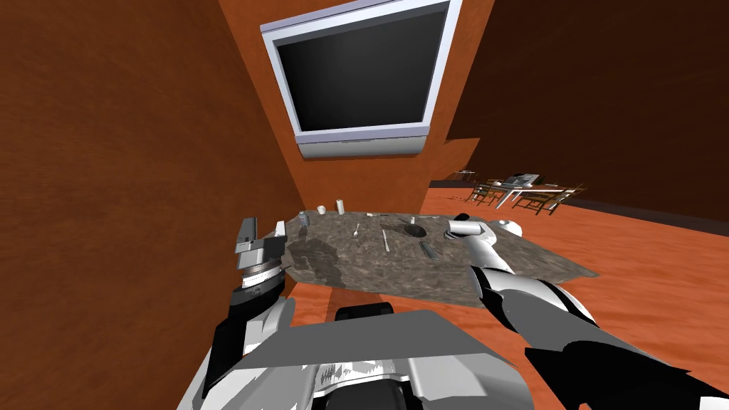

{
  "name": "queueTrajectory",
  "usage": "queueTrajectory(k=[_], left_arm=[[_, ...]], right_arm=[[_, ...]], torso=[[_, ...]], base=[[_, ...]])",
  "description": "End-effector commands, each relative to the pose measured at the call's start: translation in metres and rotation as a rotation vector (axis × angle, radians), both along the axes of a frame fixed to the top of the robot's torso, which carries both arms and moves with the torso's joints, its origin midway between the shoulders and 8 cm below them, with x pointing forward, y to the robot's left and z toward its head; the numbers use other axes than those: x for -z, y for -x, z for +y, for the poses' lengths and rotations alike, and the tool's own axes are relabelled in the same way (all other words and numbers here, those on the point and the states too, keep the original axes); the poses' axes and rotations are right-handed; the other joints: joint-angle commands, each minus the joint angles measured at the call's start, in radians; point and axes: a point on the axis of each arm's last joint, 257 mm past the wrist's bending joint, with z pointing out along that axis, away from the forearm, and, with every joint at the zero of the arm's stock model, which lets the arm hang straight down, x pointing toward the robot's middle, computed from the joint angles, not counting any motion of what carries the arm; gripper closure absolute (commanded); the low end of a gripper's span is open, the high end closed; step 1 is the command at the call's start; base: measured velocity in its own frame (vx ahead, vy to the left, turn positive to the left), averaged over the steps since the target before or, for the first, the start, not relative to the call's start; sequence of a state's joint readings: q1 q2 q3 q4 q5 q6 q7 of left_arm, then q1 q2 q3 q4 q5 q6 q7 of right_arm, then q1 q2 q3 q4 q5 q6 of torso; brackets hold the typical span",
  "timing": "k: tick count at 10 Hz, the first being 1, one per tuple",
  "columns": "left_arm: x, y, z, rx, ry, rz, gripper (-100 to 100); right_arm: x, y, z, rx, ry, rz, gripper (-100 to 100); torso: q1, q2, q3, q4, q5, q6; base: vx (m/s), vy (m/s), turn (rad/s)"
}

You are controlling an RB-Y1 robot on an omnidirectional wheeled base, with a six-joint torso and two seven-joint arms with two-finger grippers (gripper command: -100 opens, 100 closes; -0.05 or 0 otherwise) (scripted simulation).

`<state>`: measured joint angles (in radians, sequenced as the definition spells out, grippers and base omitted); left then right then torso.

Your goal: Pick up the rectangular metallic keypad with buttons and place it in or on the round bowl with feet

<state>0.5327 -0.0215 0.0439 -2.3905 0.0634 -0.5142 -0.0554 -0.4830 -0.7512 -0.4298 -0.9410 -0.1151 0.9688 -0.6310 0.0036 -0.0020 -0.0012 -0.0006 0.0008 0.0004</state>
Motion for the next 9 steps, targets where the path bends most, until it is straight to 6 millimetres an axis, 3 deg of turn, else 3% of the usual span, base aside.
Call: queueTrajectory(k=[1,2,3,9], left_arm=[[0.0,0.0,0.0,0.0,0.0,0.0,0],[0.0,0.0,0.0,0.0,0.0,0.0,0],[0.0,0.0,0.0,0.0,0.0,0.0,0],[0.0,0.0,0.0,0.0,0.0,0.0,0]], right_arm=[[0.009,0.006,0.001,0.02,-0.03,0.027,-100],[0.004,0.006,0.003,0.069,-0.088,0.015,-100],[0.018,0.017,0.004,0.085,-0.113,0.05,-100],[0.037,0.038,0.023,0.238,-0.326,0.099,-100]], torso=[[0.0,0.0,0.0,0.0,0.0,0.0],[-0.002,0.001,0.0,0.0,0.0,0.0],[-0.001,0.0,0.0,0.0,0.0,0.0],[-0.002,0.001,0.0,0.0,-0.001,0.0]], base=[[0.018,0.027,-0.007],[0.028,0.046,0.024],[0.031,0.044,0.013],[0.03,0.035,0.008]])
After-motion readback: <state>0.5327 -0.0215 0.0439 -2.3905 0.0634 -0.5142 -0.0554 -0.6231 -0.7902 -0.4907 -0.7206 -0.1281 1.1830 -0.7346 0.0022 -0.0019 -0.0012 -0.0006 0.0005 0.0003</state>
